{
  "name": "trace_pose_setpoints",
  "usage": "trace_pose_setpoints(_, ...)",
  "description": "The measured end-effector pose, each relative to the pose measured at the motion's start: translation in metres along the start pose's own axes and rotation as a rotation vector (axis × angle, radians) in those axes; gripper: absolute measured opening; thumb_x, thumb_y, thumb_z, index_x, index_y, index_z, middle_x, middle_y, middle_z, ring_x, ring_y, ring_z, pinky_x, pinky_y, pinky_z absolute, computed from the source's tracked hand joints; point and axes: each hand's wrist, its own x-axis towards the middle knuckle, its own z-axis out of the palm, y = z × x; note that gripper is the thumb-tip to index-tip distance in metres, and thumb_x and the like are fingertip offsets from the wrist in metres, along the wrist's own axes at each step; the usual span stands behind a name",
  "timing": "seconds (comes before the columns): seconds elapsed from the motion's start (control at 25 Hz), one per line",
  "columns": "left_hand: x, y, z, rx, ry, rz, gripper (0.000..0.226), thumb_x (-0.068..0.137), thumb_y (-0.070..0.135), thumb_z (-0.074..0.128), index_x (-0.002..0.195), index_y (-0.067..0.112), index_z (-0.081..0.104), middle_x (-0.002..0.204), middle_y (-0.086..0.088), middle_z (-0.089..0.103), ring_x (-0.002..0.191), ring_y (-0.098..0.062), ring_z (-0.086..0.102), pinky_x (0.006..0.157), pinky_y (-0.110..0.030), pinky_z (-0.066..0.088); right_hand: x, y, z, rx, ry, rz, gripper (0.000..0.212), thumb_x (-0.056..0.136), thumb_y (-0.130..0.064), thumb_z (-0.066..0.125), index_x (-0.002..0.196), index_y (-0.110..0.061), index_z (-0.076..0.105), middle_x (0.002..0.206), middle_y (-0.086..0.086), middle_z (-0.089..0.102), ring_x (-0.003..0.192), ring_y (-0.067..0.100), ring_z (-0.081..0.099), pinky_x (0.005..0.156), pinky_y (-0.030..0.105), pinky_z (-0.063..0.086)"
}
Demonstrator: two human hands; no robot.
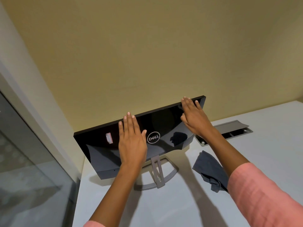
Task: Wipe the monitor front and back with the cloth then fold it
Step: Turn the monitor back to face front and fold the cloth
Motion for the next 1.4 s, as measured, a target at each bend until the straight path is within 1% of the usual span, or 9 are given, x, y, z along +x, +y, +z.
trace_pose_setpoints(0.2, 0.002, 0.024, 0.005, 0.026, -0.014, -0.128, 0.067, 0.096, 0.041, 0.013, 0.144, -0.006, 0.007, 0.153, -0.025, 0.007, 0.144, -0.033, 0.011, 0.116, -0.042, -0.001, 0.008, 0.036, -0.008, -0.055, -0.060, 0.005, 0.062, 0.099, -0.027, 0.033, 0.149, -0.003, 0.006, 0.158, 0.013, 0.008, 0.146, 0.024, 0.006, 0.119, 0.038, 0.003)
trace_pose_setpoints(0.28, 0.006, 0.031, 0.007, 0.041, -0.009, -0.170, 0.071, 0.094, 0.043, 0.012, 0.143, -0.008, 0.007, 0.153, -0.026, 0.007, 0.143, -0.034, 0.011, 0.117, -0.042, 0.000, 0.010, 0.051, -0.012, -0.042, -0.092, -0.012, 0.064, 0.098, -0.025, 0.037, 0.149, -0.004, 0.005, 0.158, 0.012, 0.007, 0.146, 0.022, 0.005, 0.118, 0.037, 0.002)
trace_pose_setpoints(0.36, 0.011, 0.035, 0.008, 0.055, -0.021, -0.189, 0.074, 0.092, 0.046, 0.012, 0.142, -0.009, 0.007, 0.152, -0.027, 0.005, 0.143, -0.035, 0.011, 0.117, -0.041, -0.005, 0.011, 0.058, -0.014, -0.023, -0.109, -0.026, 0.066, 0.096, -0.022, 0.040, 0.150, -0.006, 0.003, 0.158, 0.011, 0.006, 0.146, 0.021, 0.004, 0.118, 0.036, 0.001)
trace_pose_setpoints(0.6, 0.015, 0.043, 0.006, 0.087, -0.085, -0.234, 0.082, 0.088, 0.054, 0.008, 0.142, -0.007, -0.004, 0.150, -0.023, -0.010, 0.144, -0.032, 0.002, 0.113, -0.036, -0.017, -0.001, 0.057, -0.008, 0.079, -0.022, 0.001, 0.070, 0.090, -0.020, 0.042, 0.149, -0.005, 0.009, 0.157, 0.010, 0.012, 0.146, 0.022, 0.007, 0.120, 0.036, 0.000)
trace_pose_setpoints(0.76, 0.018, 0.042, -0.003, 0.110, -0.184, -0.247, 0.087, 0.082, 0.058, -0.002, 0.140, -0.005, -0.014, 0.153, -0.023, -0.013, 0.144, -0.031, -0.006, 0.115, -0.039, -0.011, -0.015, 0.060, -0.012, 0.065, 0.033, -0.021, 0.065, 0.091, -0.027, 0.032, 0.149, -0.003, 0.014, 0.155, 0.012, 0.020, 0.145, 0.023, 0.013, 0.119, 0.038, -0.001)
trace_pose_setpoints(0.88, 0.022, 0.040, -0.010, 0.095, -0.237, -0.249, 0.088, 0.083, 0.058, 0.000, 0.143, -0.005, -0.011, 0.154, -0.022, -0.012, 0.145, -0.029, -0.009, 0.116, -0.040, -0.007, -0.029, 0.060, -0.016, 0.068, 0.043, -0.028, 0.063, 0.092, -0.027, 0.031, 0.148, -0.003, 0.015, 0.154, 0.012, 0.022, 0.144, 0.023, 0.014, 0.119, 0.038, -0.002)
trace_pose_setpoints(1.0, 0.027, 0.040, -0.012, 0.099, -0.299, -0.256, 0.084, 0.091, 0.056, 0.008, 0.144, -0.005, -0.010, 0.155, -0.021, -0.012, 0.145, -0.029, -0.009, 0.117, -0.040, -0.006, -0.044, 0.054, -0.020, 0.097, 0.068, 0.010, 0.077, 0.079, -0.036, 0.005, 0.147, -0.003, 0.019, 0.152, 0.013, 0.026, 0.143, 0.025, 0.017, 0.119, 0.038, 0.000)
trace_pose_setpoints(1.08, 0.031, 0.040, -0.012, 0.088, -0.340, -0.257, 0.081, 0.094, 0.054, 0.013, 0.145, -0.005, -0.010, 0.155, -0.021, -0.011, 0.145, -0.029, -0.009, 0.117, -0.041, -0.005, -0.053, 0.050, -0.020, 0.108, 0.078, 0.025, 0.086, 0.072, -0.038, -0.002, 0.146, -0.001, 0.022, 0.151, 0.015, 0.028, 0.143, 0.026, 0.019, 0.119, 0.038, 0.002)
trace_pose_setpoints(1.4, 0.046, 0.036, -0.015, 0.057, -0.448, -0.219, 0.078, 0.097, 0.051, 0.014, 0.145, -0.005, -0.009, 0.156, -0.020, -0.010, 0.145, -0.028, -0.009, 0.117, -0.040, -0.007, -0.089, 0.039, -0.033, 0.074, 0.122, 0.069, 0.077, 0.079, -0.035, 0.006, 0.142, 0.002, 0.033, 0.144, 0.018, 0.040, 0.138, 0.029, 0.031, 0.118, 0.041, 0.006)
